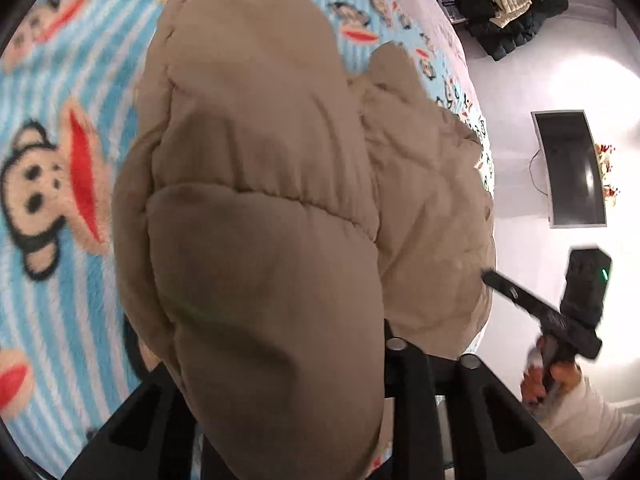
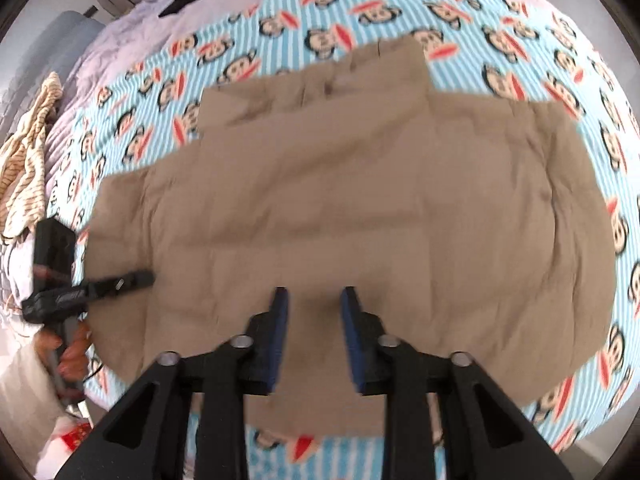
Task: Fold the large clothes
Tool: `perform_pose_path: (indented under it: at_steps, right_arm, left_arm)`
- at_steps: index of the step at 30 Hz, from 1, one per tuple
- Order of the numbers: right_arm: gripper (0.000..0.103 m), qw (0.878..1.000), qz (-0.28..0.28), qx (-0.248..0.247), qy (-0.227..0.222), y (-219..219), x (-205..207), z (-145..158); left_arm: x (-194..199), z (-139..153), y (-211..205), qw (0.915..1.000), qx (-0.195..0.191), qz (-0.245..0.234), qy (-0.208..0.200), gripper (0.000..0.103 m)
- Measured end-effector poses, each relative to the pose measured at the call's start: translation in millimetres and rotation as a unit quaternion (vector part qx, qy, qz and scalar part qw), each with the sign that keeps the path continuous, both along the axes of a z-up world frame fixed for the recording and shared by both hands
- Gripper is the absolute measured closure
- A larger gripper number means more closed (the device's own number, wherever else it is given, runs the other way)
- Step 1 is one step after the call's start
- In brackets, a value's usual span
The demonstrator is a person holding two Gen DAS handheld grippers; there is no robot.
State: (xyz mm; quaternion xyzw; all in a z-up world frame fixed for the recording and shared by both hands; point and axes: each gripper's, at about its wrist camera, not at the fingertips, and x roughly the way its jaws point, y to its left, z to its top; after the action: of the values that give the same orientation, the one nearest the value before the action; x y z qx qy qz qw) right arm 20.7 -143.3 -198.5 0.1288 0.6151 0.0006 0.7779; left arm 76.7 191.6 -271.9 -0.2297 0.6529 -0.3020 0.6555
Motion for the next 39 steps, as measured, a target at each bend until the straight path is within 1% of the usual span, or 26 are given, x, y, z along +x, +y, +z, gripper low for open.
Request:
perform_pose_path:
  at_steps: [2,5,8,9,10,12,14,16,18,20,22,23,24,25,26,27,28,29,30,31,32,34,35,36,38,39]
  right_arm:
    - [0.08,1.0,0.001,0.005,-0.01,-6.4,14.6,-9.7]
    - [0.083,1.0,0.006,0.011,-0.012,-13.2,36.3,-33.3]
    - [0.084,0.999,-0.009,0.043,-0.007,-24.0,52.4,-50.2]
    - [0.084,0.998,-0.017,0.056,-0.007,-27.4,56.0,-54.4]
    - [0.084,0.997,-0.026,0.072,-0.004,-32.4,57.7,-59.0]
    - [0.087,0.994,-0.043,0.105,0.003,-42.9,62.7,-67.8]
    - [0.088,0.989,-0.056,0.135,0.01,-53.1,65.3,-75.9]
    - [0.091,0.982,-0.072,0.175,0.023,-65.4,68.4,-86.5]
    - [0.093,0.97,-0.092,0.221,0.039,-79.1,69.2,-93.1]
    - [0.093,0.961,-0.101,0.255,0.044,-95.2,65.3,-86.5]
    - [0.093,0.96,-0.1,0.26,0.031,-116.1,54.6,-69.7]
    - [0.089,0.96,-0.101,0.259,0.026,-127.1,48.3,-62.5]
    - [0.089,0.96,-0.108,0.259,0.016,-145.1,36.6,-52.0]
    - [0.089,0.959,-0.114,0.259,0.009,-158.2,28.3,-45.9]
    - [0.089,0.958,-0.128,0.257,-0.002,-180.6,10.7,-36.1]
    - [0.089,0.957,-0.138,0.254,-0.008,-196.0,-2.7,-30.5]
    - [0.089,0.956,-0.152,0.252,-0.011,-211.0,-17.4,-26.9]
    - [0.089,0.954,-0.165,0.251,-0.013,-224.8,-32.2,-25.1]
    - [0.089,0.951,-0.178,0.251,-0.013,-236.5,-45.4,-24.9]
    - [0.088,0.949,-0.192,0.252,-0.012,-248.1,-58.9,-25.4]
    - [0.088,0.945,-0.205,0.253,-0.011,-258.5,-71.4,-26.8]
    - [0.088,0.94,-0.225,0.258,-0.009,-274.6,-91.3,-28.6]
    - [0.082,0.936,-0.235,0.263,-0.009,-281.8,-104.7,-28.3]
    - [0.076,0.934,-0.24,0.264,-0.01,-286.5,-112.3,-26.3]
    - [0.038,0.931,-0.248,0.269,-0.019,-291.9,-130.0,-16.4]
    - [0.033,0.928,-0.247,0.278,-0.032,-294.4,-138.2,-9.4]
  left_arm:
    - [-5.5,22.1,-4.4,0.9999,0.003,0.004,-0.013,0.078]
    - [-18.2,72.0,-20.4,0.9992,-0.004,0.015,-0.036,0.078]
    - [-28.2,115.9,-50.4,0.9978,-0.004,0.011,-0.065,0.078]
    - [-33.0,135.1,-69.5,0.9969,-0.002,0.005,-0.078,0.078]
    - [-35.7,145.9,-82.5,0.9963,-0.001,0.0,-0.086,0.078]
    - [-43.4,168.8,-121.1,0.9946,0.009,-0.017,-0.102,0.078]
    - [-50.4,183.2,-155.9,0.9928,0.026,-0.033,-0.113,0.078]
    - [-54.6,189.4,-193.5,0.9904,0.047,-0.047,-0.121,0.078]
    - [-58.6,192.1,-228.8,0.9876,0.067,-0.065,-0.127,0.078]
    - [-63.3,188.8,-251.2,0.9868,0.071,-0.077,-0.123,0.078]
    - [-65.6,189.1,-277.3,0.9845,0.078,-0.095,-0.125,0.078]
    - [-65.7,188.4,-291.8,0.9833,0.082,-0.104,-0.125,0.078]
    - [-60.6,185.7,-305.6,0.9833,0.081,-0.11,-0.12,0.077]
    - [-60.3,178.7,-314.6,0.9839,0.076,-0.115,-0.114,0.074]
    - [-58.0,170.4,-326.3,0.9857,0.063,-0.12,-0.1,0.072]
    - [-55.5,161.6,-337.3,0.9876,0.048,-0.124,-0.084,0.068]
    - [-52.6,151.9,-347.1,0.9885,0.028,-0.131,-0.069,0.054]
    - [-49.8,140.0,-358.5,0.9888,-0.002,-0.14,-0.051,0.046]
    - [-47.5,127.8,-367.2,0.9891,-0.022,-0.141,-0.037,0.037]
    - [-45.3,115.9,-376.8,0.9884,-0.036,-0.145,-0.025,0.036]
    - [-43.4,104.5,-386.6,0.987,-0.041,-0.154,-0.017,0.036]
    - [-40.5,86.0,-403.6,0.986,-0.023,-0.165,-0.012,0.036]
    - [-39.0,78.7,-411.8,0.9856,-0.011,-0.168,-0.016,0.036]
    - [-36.7,75.1,-416.1,0.985,-0.006,-0.171,-0.02,0.036]
    - [-35.4,73.9,-427.3,0.9832,0.012,-0.179,-0.033,0.036]
    - [-35.6,75.3,-432.7,0.9817,0.019,-0.186,-0.038,0.036]
